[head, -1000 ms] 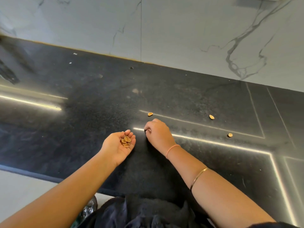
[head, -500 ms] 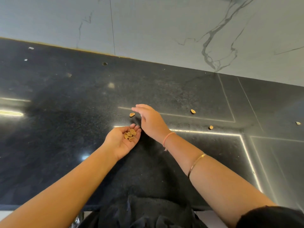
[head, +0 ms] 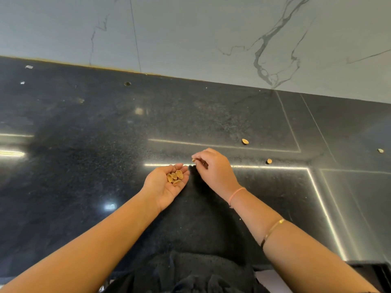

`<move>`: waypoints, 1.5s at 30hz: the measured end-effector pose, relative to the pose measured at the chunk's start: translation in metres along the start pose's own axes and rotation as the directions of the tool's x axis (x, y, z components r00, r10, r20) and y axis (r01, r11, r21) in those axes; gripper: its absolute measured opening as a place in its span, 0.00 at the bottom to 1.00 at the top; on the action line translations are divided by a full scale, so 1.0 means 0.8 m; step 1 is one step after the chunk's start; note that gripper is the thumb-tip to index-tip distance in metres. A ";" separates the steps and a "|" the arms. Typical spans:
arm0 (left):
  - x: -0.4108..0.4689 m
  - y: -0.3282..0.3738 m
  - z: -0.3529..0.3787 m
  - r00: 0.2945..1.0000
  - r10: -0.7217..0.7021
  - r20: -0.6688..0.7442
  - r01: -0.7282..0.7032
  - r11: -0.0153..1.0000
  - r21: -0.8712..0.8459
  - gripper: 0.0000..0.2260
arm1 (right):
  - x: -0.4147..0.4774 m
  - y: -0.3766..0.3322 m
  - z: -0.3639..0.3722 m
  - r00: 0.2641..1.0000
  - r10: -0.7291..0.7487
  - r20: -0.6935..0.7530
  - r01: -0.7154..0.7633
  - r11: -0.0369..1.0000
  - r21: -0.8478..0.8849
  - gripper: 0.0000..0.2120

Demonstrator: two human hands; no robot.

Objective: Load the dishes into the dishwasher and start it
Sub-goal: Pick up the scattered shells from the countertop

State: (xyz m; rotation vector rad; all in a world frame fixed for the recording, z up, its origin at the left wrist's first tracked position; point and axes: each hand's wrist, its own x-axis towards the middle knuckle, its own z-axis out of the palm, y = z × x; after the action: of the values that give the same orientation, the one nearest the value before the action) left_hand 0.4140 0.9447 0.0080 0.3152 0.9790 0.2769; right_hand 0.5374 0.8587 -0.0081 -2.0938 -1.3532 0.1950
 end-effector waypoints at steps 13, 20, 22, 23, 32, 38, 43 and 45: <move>0.029 -0.066 0.090 0.969 -0.203 0.143 0.186 0.975 0.122 0.12 | -0.058 0.108 -0.091 0.900 0.384 -0.205 -0.423 0.883 -0.204 0.19; 0.032 -0.119 0.145 0.979 -0.175 0.101 0.159 0.976 0.147 0.11 | -0.063 0.167 -0.125 0.937 0.346 -0.047 -0.341 0.877 -0.339 0.12; 0.033 -0.129 0.156 0.989 -0.134 0.063 0.125 0.984 0.127 0.11 | -0.062 0.170 -0.129 0.938 0.344 -0.044 -0.344 0.906 -0.245 0.11; 0.035 -0.132 0.161 0.992 -0.114 0.048 0.108 0.988 0.108 0.10 | -0.064 0.170 -0.130 0.938 0.341 -0.054 -0.345 0.918 -0.197 0.10; 0.041 -0.147 0.176 1.000 -0.027 0.005 0.027 0.999 0.017 0.10 | -0.121 0.185 -0.128 1.000 -0.029 0.009 0.031 0.938 -0.345 0.16; 0.044 -0.150 0.178 1.000 -0.010 0.019 0.009 1.000 0.023 0.10 | -0.096 0.184 -0.128 0.998 0.062 -0.001 -0.061 0.968 -0.243 0.05; 0.041 -0.144 0.169 0.995 -0.021 0.093 0.018 0.999 0.032 0.11 | -0.084 0.151 -0.139 0.992 -0.038 -0.119 0.042 0.999 0.034 0.08; 0.040 -0.141 0.165 0.989 -0.047 0.138 0.044 0.999 0.025 0.13 | -0.080 0.138 -0.134 0.994 -0.089 -0.063 0.095 0.990 0.101 0.10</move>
State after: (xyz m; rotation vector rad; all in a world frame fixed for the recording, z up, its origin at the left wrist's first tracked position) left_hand 0.5520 0.8346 0.0093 0.3274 0.8519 0.2003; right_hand 0.6404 0.7277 -0.0003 -1.9330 -1.3719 0.1611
